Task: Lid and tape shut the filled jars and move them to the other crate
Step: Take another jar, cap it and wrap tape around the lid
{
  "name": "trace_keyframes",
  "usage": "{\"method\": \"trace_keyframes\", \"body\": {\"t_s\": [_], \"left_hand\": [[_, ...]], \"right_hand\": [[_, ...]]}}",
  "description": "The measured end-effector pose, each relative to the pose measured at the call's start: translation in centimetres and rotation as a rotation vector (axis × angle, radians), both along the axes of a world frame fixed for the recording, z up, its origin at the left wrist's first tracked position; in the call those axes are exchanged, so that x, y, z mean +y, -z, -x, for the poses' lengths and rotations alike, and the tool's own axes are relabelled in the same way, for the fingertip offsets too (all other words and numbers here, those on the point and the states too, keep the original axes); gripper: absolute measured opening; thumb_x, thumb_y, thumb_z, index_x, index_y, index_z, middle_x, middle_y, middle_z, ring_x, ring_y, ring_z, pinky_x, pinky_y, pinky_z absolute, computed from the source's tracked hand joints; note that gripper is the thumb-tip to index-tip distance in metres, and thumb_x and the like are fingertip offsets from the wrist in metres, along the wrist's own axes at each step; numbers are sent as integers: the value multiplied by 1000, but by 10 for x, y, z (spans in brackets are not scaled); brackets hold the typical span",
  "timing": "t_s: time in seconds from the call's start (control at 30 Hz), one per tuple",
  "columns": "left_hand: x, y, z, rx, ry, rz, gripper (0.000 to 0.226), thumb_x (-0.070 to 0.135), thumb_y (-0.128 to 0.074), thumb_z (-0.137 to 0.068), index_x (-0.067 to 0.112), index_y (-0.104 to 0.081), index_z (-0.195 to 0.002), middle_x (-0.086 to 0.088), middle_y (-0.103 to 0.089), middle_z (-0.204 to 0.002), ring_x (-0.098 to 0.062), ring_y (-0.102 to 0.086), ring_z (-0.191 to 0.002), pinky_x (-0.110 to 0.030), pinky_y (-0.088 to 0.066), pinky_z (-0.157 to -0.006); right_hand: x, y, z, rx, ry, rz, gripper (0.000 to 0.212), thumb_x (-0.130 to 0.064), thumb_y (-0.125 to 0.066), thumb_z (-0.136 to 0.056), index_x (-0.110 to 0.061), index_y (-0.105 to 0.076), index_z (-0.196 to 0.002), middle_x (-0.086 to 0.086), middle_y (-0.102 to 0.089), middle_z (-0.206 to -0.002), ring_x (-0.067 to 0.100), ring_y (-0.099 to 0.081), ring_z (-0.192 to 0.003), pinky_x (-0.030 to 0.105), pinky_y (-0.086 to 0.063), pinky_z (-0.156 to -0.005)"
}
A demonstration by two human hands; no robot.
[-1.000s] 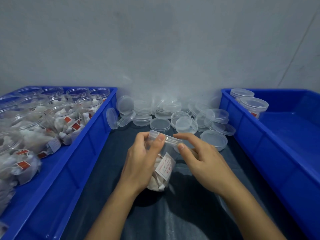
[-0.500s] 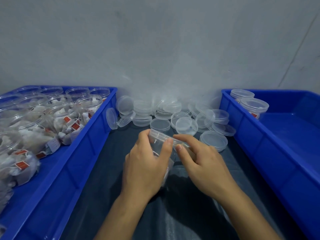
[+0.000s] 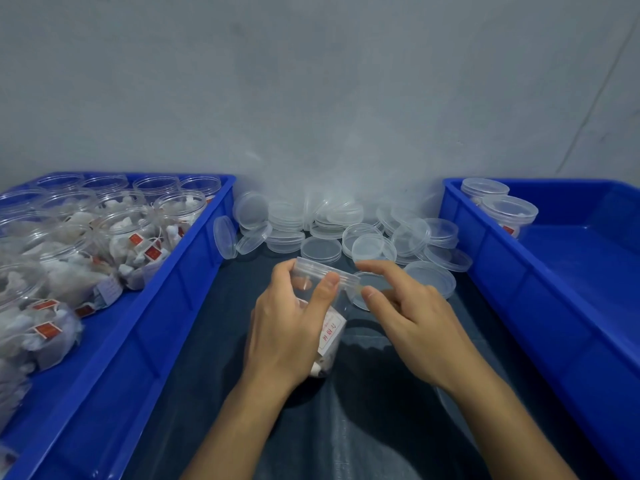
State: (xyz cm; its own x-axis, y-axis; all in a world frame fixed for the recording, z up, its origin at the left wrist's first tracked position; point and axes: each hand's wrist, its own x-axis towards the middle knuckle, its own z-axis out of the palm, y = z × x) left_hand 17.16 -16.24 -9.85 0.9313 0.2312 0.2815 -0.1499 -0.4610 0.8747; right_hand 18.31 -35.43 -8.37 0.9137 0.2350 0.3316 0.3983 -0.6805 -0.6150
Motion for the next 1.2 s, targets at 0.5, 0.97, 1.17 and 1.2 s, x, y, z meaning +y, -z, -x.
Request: {"method": "trace_keyframes", "body": {"t_s": [0.5,0.97,1.17,1.2], "left_hand": [[3,-2,0,21,115,143,60,82,-52,-81,32,-65,-111,12,-75,-101,-8,-70,-98,-47,-56,-93],[-10,0,7,-142,-90,-295,75,78,-31,-94,26,-50,-144,9,-65,-132,-14,-67,-113,-35,-52,-90],[-19,3,6,-87,-62,-352,85,82,-40,-90,27,-35,-155,7,-54,-148,-21,-61,-125,-35,-44,-89],[-17,4,4,-84,-58,-339,82,81,-40,-91,28,-36,-154,9,-55,-146,-20,-62,-122,-33,-41,-86]], "right_hand": [[-4,1,-6,103,-42,-66,26,-50,-52,-103,-57,-56,-127,-7,-55,-59,5,-49,-56,30,-38,-63],[2,2,0,28,-10,-82,27,-46,-54,-102,-48,-63,-127,-7,-47,-54,9,-48,-56,31,-40,-62],[1,1,1,56,-32,-80,32,-49,-51,-101,-50,-60,-131,0,-57,-63,13,-55,-62,41,-52,-68],[0,1,2,80,-49,-106,36,-49,-48,-98,-51,-59,-133,2,-59,-65,13,-56,-63,42,-52,-69]]}}
